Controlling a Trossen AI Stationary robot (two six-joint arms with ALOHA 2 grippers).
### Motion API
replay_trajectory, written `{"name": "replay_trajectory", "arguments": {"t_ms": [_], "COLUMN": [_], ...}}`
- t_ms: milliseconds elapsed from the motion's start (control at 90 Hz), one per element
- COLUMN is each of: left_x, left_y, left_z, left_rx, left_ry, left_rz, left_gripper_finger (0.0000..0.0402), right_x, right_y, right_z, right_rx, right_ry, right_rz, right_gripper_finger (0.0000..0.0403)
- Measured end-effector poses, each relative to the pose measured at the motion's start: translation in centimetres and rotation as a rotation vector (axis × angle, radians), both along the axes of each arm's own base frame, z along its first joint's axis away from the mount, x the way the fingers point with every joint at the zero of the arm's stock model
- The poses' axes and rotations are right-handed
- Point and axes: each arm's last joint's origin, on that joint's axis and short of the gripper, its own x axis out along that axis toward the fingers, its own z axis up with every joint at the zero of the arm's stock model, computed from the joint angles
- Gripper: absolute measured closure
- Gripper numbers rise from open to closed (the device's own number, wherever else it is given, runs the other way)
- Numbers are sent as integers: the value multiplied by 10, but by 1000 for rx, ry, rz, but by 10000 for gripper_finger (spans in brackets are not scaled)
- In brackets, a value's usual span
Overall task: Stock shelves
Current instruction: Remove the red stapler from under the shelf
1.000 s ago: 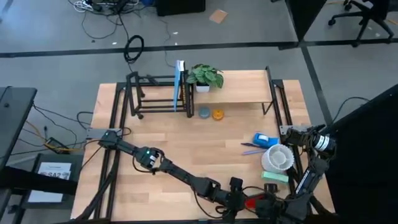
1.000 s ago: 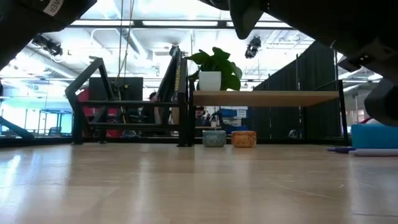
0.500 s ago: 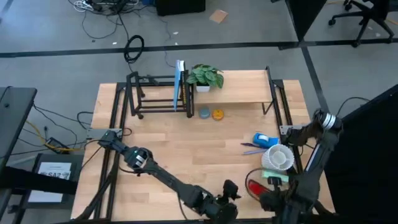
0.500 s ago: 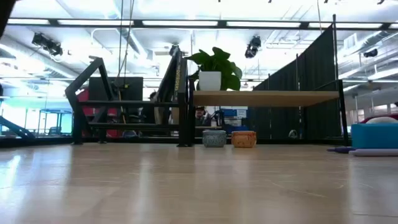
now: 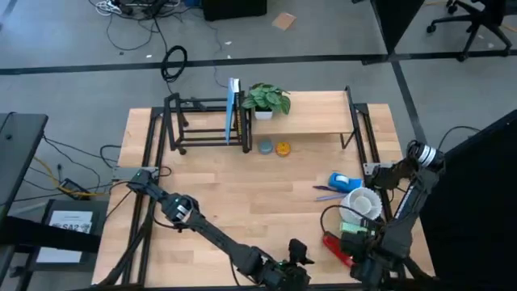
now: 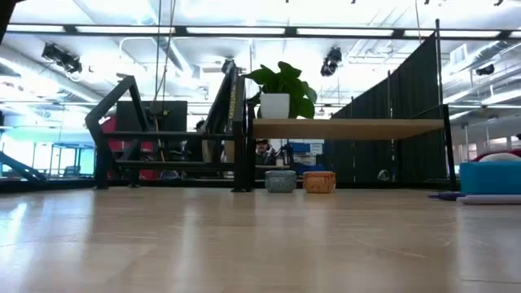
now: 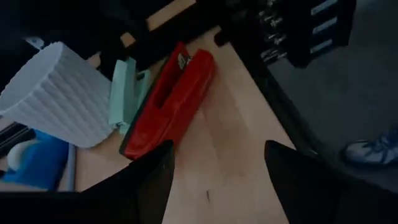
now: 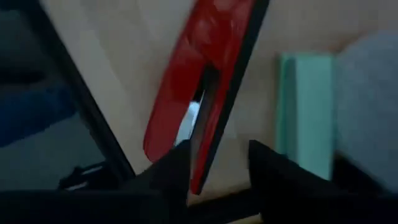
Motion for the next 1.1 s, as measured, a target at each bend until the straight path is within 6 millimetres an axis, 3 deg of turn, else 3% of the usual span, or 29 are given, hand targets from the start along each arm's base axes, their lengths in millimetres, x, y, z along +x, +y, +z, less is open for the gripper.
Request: {"name": "replay_trajectory", "arguments": {"t_ms": [111, 244, 400, 611, 700, 1100], "left_x": [0, -1, -3, -8, -12, -13], "left_y": [0, -1, -4, -10, -15, -17], "left_z": [0, 0, 0, -1, -1, 0], "left_rx": [0, 19, 18, 89, 129, 131], "left_ry": [-4, 2, 0, 4, -4, -10], "left_rz": [-1, -12, -19, -35, -34, -27], "left_gripper_finger": [173, 173, 174, 175, 175, 175], "right_x": [-3, -7, -9, -8, -8, -5], "right_y": [-6, -13, -18, -18, -16, -14], "right_z": [-21, -36, -42, -43, -43, -41], "right_rx": [-21, -45, -56, -75, -55, -32], "right_ry": [16, 29, 21, -2, -15, -56], "right_rz": [-73, -107, -100, -54, 12, 101], "right_gripper_finger": [219, 225, 262, 341, 353, 252]}}
